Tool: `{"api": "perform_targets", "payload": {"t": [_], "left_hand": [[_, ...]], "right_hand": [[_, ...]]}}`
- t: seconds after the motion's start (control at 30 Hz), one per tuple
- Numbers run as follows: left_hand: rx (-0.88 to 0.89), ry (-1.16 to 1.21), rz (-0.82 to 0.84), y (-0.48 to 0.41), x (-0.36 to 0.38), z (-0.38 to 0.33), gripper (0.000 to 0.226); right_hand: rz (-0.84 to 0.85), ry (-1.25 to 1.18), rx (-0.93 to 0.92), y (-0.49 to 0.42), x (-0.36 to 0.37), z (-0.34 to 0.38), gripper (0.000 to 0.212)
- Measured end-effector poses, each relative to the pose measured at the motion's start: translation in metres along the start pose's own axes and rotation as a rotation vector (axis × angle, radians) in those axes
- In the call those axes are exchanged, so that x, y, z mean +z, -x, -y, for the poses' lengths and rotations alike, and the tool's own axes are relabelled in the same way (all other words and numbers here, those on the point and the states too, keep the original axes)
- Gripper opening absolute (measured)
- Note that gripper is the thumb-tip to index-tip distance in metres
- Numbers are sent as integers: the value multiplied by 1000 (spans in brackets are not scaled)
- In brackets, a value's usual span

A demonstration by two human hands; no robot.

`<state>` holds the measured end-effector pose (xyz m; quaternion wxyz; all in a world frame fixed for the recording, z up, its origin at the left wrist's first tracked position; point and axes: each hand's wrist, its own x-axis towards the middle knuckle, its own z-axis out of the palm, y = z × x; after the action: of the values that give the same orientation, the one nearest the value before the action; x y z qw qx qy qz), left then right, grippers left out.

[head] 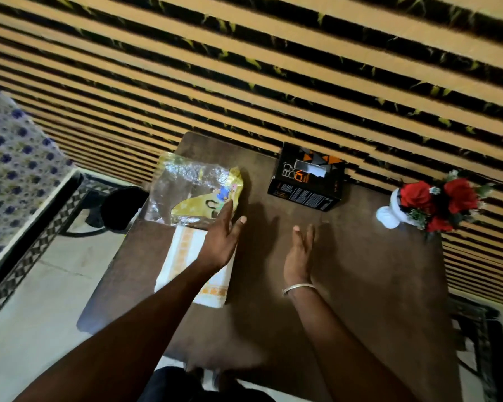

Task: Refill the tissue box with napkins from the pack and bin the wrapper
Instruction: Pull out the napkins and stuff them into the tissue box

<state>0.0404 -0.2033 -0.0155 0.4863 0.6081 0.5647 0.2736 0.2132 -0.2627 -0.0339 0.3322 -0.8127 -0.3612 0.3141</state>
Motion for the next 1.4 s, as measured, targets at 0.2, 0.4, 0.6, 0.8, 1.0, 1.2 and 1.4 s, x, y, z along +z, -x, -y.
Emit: {"api": "perform_targets", "payload": {"t": [0.2, 0.4, 0.6, 0.8, 1.0, 1.2, 1.4], "left_hand": [[11, 5, 99, -46, 35, -41, 69], [38, 48, 181, -88, 56, -76, 55], [-42, 225, 209, -118, 75, -89, 45], [-76, 290, 190, -126, 85, -86, 44], [-71, 271, 182, -90, 91, -96, 37], [-92, 234, 157, -34, 102, -78, 48], [-193, 281, 284, 50, 118, -57, 45]], "right_hand": [[-206, -498, 236, -60, -48, 13, 58], [-100, -369, 219, -128, -82, 4, 72], [-38, -321, 267, -173, -87, -9, 86], [82, -474, 283, -205, -66, -51, 53], [-6, -552, 230, -147, -88, -36, 32], [-77, -515, 162, -70, -119, -23, 53], [-208, -667, 148, 10, -143, -63, 51]]}}
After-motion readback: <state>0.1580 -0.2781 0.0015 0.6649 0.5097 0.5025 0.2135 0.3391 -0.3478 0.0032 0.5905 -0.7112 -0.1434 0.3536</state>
